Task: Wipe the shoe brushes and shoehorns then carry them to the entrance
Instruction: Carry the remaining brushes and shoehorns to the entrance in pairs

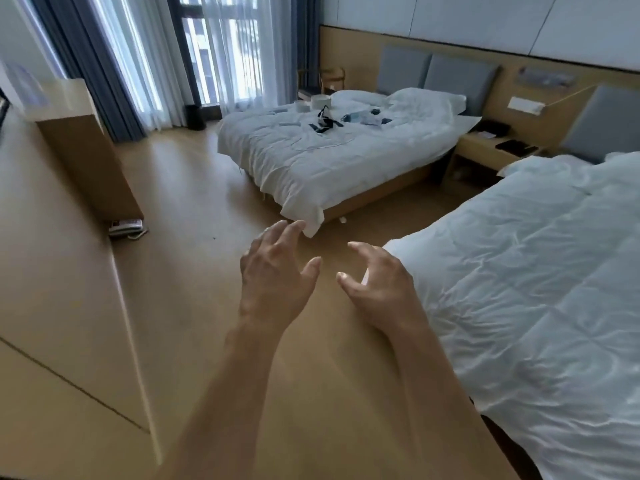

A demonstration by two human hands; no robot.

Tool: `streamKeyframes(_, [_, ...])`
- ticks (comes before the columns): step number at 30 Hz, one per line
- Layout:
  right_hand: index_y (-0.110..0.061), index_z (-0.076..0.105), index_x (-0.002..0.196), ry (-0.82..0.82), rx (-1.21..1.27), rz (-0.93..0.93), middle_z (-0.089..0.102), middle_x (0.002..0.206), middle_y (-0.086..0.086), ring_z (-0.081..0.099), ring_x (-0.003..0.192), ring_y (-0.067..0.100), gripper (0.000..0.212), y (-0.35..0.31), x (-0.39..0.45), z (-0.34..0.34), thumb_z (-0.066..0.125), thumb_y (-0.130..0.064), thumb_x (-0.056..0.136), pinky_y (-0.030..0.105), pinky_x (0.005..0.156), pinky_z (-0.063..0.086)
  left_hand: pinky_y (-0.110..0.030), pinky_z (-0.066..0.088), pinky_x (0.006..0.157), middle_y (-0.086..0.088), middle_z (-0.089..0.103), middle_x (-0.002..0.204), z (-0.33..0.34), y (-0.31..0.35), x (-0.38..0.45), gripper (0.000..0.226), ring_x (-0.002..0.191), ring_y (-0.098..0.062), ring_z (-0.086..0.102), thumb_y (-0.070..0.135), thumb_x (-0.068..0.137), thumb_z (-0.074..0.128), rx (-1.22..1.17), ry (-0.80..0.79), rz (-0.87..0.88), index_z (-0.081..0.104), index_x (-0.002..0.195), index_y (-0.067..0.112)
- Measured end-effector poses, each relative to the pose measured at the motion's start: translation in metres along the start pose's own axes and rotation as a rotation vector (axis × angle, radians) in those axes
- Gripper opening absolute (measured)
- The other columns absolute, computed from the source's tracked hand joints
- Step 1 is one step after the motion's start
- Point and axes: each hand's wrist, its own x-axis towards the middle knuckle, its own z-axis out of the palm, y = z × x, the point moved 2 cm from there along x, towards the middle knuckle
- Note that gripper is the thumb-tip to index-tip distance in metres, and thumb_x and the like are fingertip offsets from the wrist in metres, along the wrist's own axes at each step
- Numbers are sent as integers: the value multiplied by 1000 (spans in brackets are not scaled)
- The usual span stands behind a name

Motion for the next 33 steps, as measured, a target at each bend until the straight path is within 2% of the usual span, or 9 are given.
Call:
streamKeyframes(8, [-30, 49, 145, 38, 58, 18, 51, 149, -3, 45, 139, 19, 57, 11, 133, 41, 64, -45, 92, 42, 114, 39, -41, 30, 112, 2, 42, 151, 39, -38, 122, 60, 140, -23, 38, 38, 88, 68, 19, -1, 13, 45, 144, 29])
streamKeyframes(13, [-30, 48, 145, 4, 92, -28, 49, 150, 0, 41, 141, 19, 56, 6, 253, 59, 61, -48, 94, 40, 115, 36, -42, 31, 112, 1, 40, 153, 63, -61, 224, 62, 140, -24, 37, 40, 88, 67, 66, -23, -35, 43, 144, 31])
streamKeyframes(20, [-28, 48, 146, -39, 90, -54, 49, 150, 3, 43, 139, 21, 56, -4, 410, 56, 62, -44, 94, 43, 114, 38, -42, 31, 112, 1, 41, 152, 95, -64, 371, 60, 140, -23, 37, 39, 89, 66, 32, 28, -65, 44, 144, 29])
streamKeyframes(27, [-26, 45, 148, -62, 47, 17, 50, 148, 2, 45, 137, 19, 57, 25, 508, 65, 61, -43, 95, 42, 113, 39, -43, 30, 114, 4, 39, 154, 155, -75, 470, 60, 142, -22, 35, 40, 91, 63, -11, -69, -71, 43, 146, 28])
streamKeyframes(33, [-27, 46, 148, 71, 33, 132, 48, 150, 1, 44, 138, 19, 58, 61, 587, 66, 62, -44, 95, 41, 114, 40, -44, 29, 116, 5, 38, 154, 214, -72, 573, 61, 141, -22, 35, 41, 92, 61, -62, -177, 77, 39, 148, 30])
